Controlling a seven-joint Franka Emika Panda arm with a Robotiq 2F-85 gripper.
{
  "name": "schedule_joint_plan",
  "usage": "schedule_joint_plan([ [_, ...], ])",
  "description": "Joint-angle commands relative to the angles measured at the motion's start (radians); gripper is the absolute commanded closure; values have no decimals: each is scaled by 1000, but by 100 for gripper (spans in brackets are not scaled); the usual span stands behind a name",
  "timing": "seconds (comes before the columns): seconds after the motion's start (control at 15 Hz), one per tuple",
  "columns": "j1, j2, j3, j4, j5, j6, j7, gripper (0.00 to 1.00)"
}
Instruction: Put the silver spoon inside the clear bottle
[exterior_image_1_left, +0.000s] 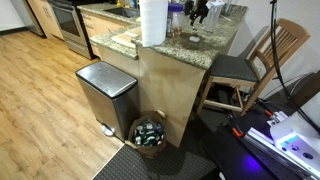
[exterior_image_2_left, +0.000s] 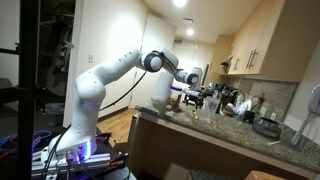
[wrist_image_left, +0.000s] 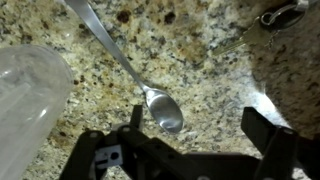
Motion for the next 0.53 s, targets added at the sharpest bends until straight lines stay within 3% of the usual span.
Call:
schedule_joint_plan([
  [0.0, -10, 25, 12, 1, 13, 72, -27, 0],
  [0.27, 0, 58, 9, 9, -8, 171, -35, 0],
  [0.47, 3, 74, -11, 11, -21, 141, -6, 0],
])
